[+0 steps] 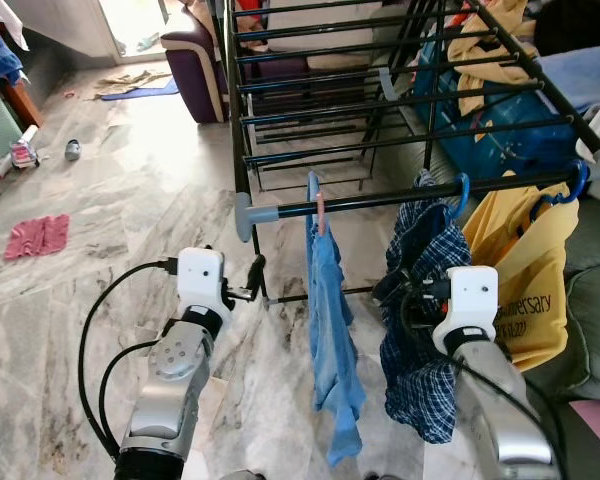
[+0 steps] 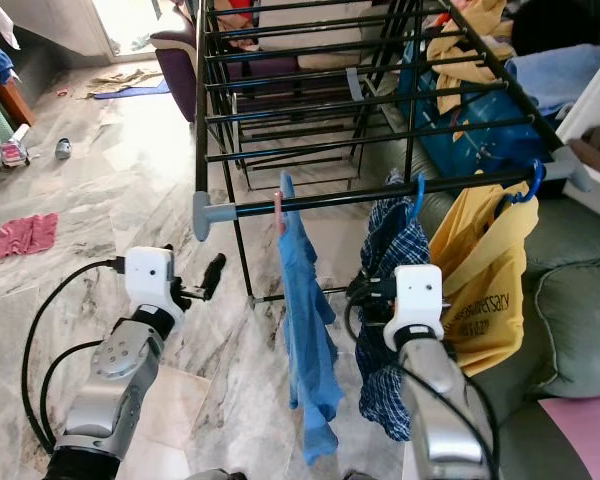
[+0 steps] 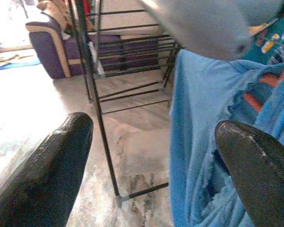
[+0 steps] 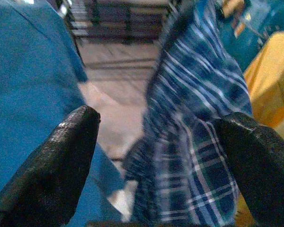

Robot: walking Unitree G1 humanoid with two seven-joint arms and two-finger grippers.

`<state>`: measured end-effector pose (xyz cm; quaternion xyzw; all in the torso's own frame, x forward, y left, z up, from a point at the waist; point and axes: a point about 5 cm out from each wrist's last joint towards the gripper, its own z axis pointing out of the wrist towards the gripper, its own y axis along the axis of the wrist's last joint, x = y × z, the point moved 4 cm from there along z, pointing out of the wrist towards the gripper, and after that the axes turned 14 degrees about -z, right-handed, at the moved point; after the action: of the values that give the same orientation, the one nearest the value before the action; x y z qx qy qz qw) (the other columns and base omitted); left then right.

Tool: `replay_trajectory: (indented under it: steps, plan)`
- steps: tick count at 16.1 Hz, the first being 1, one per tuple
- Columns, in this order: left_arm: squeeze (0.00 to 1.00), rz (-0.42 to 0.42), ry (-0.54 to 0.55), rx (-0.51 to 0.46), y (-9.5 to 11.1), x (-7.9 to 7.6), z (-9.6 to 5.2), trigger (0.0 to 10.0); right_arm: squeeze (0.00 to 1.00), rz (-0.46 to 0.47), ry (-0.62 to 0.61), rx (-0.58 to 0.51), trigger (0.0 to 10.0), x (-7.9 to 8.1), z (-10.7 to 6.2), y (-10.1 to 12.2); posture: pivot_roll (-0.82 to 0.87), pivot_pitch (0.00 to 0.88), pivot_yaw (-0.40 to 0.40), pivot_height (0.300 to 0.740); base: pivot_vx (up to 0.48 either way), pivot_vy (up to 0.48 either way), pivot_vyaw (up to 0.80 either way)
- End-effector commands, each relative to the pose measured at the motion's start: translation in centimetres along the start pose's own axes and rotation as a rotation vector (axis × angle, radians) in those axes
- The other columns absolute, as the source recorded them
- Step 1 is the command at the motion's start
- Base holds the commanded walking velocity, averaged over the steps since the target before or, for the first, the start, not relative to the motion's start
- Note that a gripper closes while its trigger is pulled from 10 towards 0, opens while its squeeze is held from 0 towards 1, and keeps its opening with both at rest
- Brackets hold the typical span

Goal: Hang hanger

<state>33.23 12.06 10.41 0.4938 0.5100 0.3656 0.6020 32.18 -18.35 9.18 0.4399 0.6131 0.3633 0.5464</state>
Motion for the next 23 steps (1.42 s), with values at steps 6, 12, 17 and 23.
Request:
replay_trajectory:
  steps: [6,12,17,23]
  plan:
    - [0.00,0.014,-0.004,0.016,-0.1,-0.1,0.1,10.0,0.00,-0.047,0.015,0.115,10.0,-1.5,3.1,-1.5,-0.05,0.099,0.052,0.740,0.000,0.000,0.00]
    - [0.00,0.020,0.018,0.023,-0.3,0.3,-0.2,10.0,0.00,-0.027,0.137,0.179,0.0,-0.7,4.3,-2.9,-0.04,0.098,0.041,0.740,0.000,0.000,0.00]
    - [0.00,0.016,0.006,0.033,-0.5,-0.2,0.1,10.0,0.00,-0.045,0.144,0.171,0.0,-1.0,4.0,-3.6,-0.05,0.099,0.047,0.740,0.000,0.000,0.00]
    - [0.00,0.017,0.010,0.024,-0.4,-0.2,0.1,10.0,0.00,-0.029,0.152,0.147,0.0,-0.8,4.3,-3.4,-0.05,0.101,0.043,0.740,0.000,0.000,0.00]
